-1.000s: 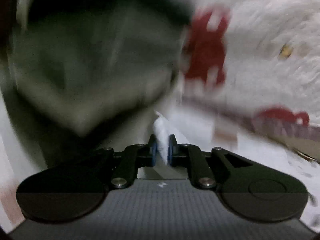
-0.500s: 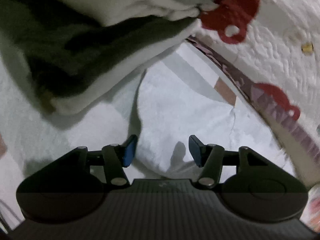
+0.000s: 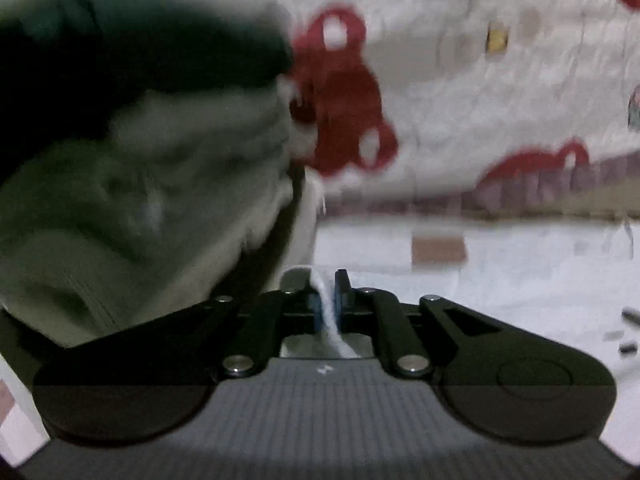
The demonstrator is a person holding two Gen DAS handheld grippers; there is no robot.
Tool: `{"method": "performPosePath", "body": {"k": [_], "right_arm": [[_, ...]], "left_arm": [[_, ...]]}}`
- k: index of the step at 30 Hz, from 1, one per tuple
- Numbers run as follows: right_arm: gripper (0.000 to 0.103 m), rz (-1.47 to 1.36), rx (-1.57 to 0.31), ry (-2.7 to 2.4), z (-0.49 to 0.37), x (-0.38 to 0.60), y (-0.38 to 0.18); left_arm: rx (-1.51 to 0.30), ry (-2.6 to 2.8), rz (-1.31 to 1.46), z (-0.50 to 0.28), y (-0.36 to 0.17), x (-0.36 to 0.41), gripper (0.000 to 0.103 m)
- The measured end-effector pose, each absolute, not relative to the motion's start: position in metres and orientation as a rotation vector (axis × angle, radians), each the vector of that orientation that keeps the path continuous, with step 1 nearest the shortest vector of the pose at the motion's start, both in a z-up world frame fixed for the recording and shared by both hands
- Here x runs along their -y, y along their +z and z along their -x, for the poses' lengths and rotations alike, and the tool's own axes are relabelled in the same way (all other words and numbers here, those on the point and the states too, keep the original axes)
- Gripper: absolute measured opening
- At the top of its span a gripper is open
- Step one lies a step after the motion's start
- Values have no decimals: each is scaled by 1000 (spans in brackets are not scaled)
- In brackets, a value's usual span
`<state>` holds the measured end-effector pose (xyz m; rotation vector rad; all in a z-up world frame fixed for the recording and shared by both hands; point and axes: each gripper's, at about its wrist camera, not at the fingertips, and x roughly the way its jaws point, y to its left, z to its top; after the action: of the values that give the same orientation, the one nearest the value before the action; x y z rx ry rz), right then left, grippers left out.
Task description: Fold clothes
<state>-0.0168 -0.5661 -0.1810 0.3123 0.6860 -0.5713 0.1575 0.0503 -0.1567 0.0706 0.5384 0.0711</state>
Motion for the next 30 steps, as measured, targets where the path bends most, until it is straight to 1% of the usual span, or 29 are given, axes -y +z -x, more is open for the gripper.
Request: {"method": "performPosePath", "body": {"k": [1, 2, 3, 4, 6, 7, 8, 11, 12, 13, 15, 16, 18, 19, 22, 24, 27, 28, 29, 30], "right_arm": [[14, -320, -685, -585, 16, 567, -181], [14, -344, -686, -590, 17, 569, -181], [16, -350, -684, -591, 18, 570, -182], [19, -343, -681, -596, 21, 570, -182], [21, -346, -670, -612, 27, 569, -182], [22, -360, -659, -626, 31, 569, -182], [22, -375, -654, -643, 34, 570, -182], [22, -409, -656, -681, 40, 573, -179], [22, -419, -659, -690, 41, 574, -177], [29, -437, -653, -678, 44, 573, -173], [34, -477, -642, -638, 50, 570, -168], [40, -497, -650, -616, 54, 567, -166], [46, -523, -648, -585, 69, 555, -162], [48, -533, -629, -560, 78, 547, -164], [48, -584, -652, -469, 86, 535, -176], [48, -564, -695, -417, 80, 528, -181], [49, -548, -703, -337, 70, 521, -177], [49, -554, -704, -311, 65, 519, -177], [49, -550, -710, -295, 62, 516, -177], [49, -535, -725, -282, 56, 513, -178]], "left_arm": [[-587, 63, -50, -161, -161, -56, 14], [-623, 52, -6, -159, -163, -62, 21], [-659, 42, 38, -156, -166, -68, 26], [-694, 31, 83, -153, -168, -74, 34], [-724, -6, 125, -143, -169, -82, 39], [-742, -19, 149, -138, -170, -87, 46], [-761, -31, 173, -133, -170, -91, 49], [-903, -87, 397, -124, -185, -111, 49], [-918, -104, 426, -117, -187, -114, 49], [-933, -121, 453, -110, -190, -117, 49], [-876, -146, 264, -92, -189, -102, 50], [-831, -149, 130, -83, -189, -91, 54], [-781, -145, -77, -71, -198, -71, 55], [-769, -160, -98, -71, -201, -67, 55], [-778, -187, -32, -78, -214, -67, 58], [-790, -140, -55, -88, -220, -62, 58], [-751, -127, -130, -104, -221, -54, 58], [-739, -144, -124, -110, -220, -54, 55], [-728, -162, -116, -116, -219, -54, 37], [-729, -169, -82, -123, -218, -57, 22]]}}
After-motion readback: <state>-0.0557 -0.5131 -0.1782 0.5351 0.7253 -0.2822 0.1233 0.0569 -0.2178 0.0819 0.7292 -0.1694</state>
